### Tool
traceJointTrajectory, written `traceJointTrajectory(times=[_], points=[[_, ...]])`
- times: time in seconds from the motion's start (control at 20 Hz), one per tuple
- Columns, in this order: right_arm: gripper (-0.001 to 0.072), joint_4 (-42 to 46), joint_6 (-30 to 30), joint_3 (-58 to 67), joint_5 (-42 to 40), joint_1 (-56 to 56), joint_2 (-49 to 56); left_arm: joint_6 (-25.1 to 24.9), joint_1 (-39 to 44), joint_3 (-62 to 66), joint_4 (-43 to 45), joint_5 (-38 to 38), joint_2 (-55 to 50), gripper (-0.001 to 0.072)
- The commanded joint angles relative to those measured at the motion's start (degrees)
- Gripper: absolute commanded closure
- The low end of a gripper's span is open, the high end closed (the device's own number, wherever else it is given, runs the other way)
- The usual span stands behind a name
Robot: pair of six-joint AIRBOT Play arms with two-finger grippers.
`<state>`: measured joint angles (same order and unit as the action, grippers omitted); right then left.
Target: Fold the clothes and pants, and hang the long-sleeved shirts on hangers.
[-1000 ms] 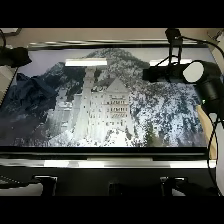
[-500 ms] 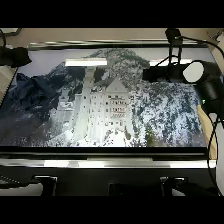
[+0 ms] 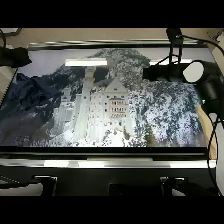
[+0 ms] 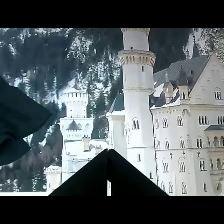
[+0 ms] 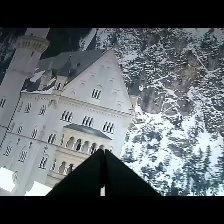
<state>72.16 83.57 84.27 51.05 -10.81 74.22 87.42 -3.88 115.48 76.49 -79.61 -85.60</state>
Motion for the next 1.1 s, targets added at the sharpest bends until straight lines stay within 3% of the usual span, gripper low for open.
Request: traceJointTrajectory(times=[0.0, 0.05, 0.1, 0.15, 0.2, 0.25, 0.4, 0.55, 0.6, 0.8, 1.05], points=[[0.0687, -0.1, 0.0, 0.1, -0.4, 0.0, 0.0, 0.0, 0.0, 0.0, -0.1, -1.6, 0.0, 0.0689], [0.0687, -0.1, 0.0, 0.1, -0.5, 0.0, 0.0, 0.0, 0.0, 0.0, 0.3, -2.0, 0.0, 0.0688], [0.0687, -0.1, 0.0, 0.1, -0.4, 0.0, 0.0, 0.4, 0.0, 0.0, 1.8, -2.5, 0.0, 0.0635], [0.0687, -0.1, 0.1, 0.1, -0.2, 0.0, 0.0, 1.7, 0.0, 0.0, 4.5, -3.3, -0.1, 0.041], [0.0686, -0.1, 0.2, 0.1, 0.2, 0.0, 0.0, 4.1, 0.0, -0.4, 9.3, -3.6, -0.1, 0.005], [0.0686, -0.2, 0.2, 0.1, 1.1, 0.0, 0.0, 5.7, -0.1, -1.4, 15.0, -3.5, -0.2, -0.0013], [0.0684, -0.1, 0.2, 0.0, 5.9, 0.0, 0.0, 1.5, -3.3, -4.2, 21.9, -1.7, -2.0, -0.0013], [0.0679, -0.1, 0.3, 0.0, 12.2, 0.0, 0.0, 10.9, -11.2, -4.2, 18.6, -2.3, -8.5, -0.0013], [0.0629, -0.1, 0.4, 0.0, 13.9, 0.0, 0.0, 10.8, -13.9, -4.2, 15.8, -2.3, -11.0, -0.0013], [0.0625, -0.2, 3.1, 0.0, 17.0, -0.1, 0.0, 9.3, -20.0, -4.1, 13.5, 0.3, -20.4, -0.0013], [0.0625, -0.6, 4.8, 0.0, 15.9, -0.1, 0.0, 5.6, -19.9, -4.1, 13.5, 8.7, -27.1, -0.0013]])
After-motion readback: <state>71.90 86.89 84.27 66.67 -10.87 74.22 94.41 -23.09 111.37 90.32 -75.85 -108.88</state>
